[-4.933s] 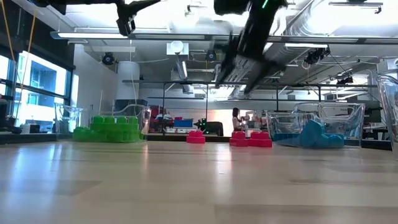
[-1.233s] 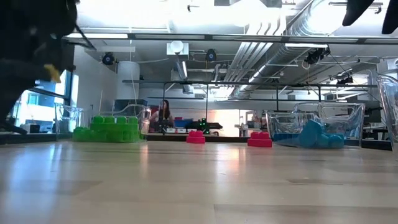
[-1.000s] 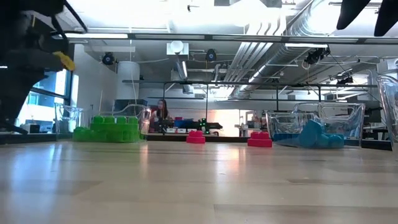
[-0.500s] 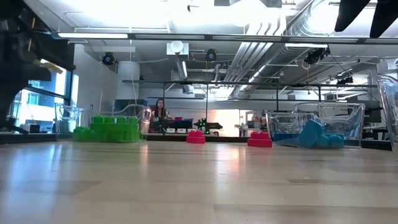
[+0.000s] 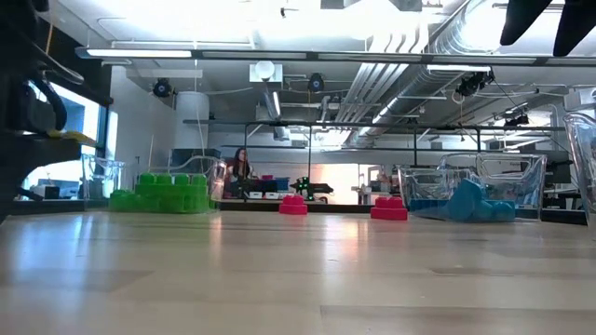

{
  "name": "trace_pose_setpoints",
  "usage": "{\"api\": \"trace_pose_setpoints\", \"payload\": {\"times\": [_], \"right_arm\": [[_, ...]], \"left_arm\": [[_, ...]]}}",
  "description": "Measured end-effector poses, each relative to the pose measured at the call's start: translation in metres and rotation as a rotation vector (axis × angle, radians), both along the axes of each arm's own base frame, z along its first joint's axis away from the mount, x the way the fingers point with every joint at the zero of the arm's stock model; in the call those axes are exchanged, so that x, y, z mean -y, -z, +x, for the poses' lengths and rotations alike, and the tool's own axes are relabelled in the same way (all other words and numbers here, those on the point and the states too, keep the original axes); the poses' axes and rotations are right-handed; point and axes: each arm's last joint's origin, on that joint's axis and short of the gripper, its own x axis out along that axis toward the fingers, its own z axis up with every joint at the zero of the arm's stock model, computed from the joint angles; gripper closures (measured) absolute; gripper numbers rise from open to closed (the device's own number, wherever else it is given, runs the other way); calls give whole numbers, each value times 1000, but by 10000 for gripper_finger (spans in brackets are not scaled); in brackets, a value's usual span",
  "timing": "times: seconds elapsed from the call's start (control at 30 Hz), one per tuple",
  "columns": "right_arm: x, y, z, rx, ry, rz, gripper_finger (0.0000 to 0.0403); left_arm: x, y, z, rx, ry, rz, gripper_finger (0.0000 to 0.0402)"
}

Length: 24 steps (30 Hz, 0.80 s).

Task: Sort blocks
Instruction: Put the red game piece into the bottom transparent bin

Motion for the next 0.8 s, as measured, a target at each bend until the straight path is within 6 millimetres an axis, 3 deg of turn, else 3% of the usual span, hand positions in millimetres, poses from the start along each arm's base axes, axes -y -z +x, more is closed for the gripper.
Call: {"api": "trace_pose_setpoints", "payload": {"times": [0.17, 0.27, 0.43, 0.63, 0.8], "right_arm": [[-1, 0, 1, 12, -1, 8, 155], [-2, 0, 2, 22, -1, 15, 155], [-4, -4, 5, 89, -32, 52, 155], [-2, -28, 2, 241, -35, 38, 155], [3, -44, 0, 350, -17, -19, 155]], "left_arm": [[-1, -2, 6, 61, 92, -16, 260], [-3, -13, 16, 194, 186, -24, 308], [-18, -51, 40, 556, 397, 37, 308], [-53, -102, 77, 969, 660, 148, 308], [-78, -130, 108, 1113, 841, 197, 308]]}}
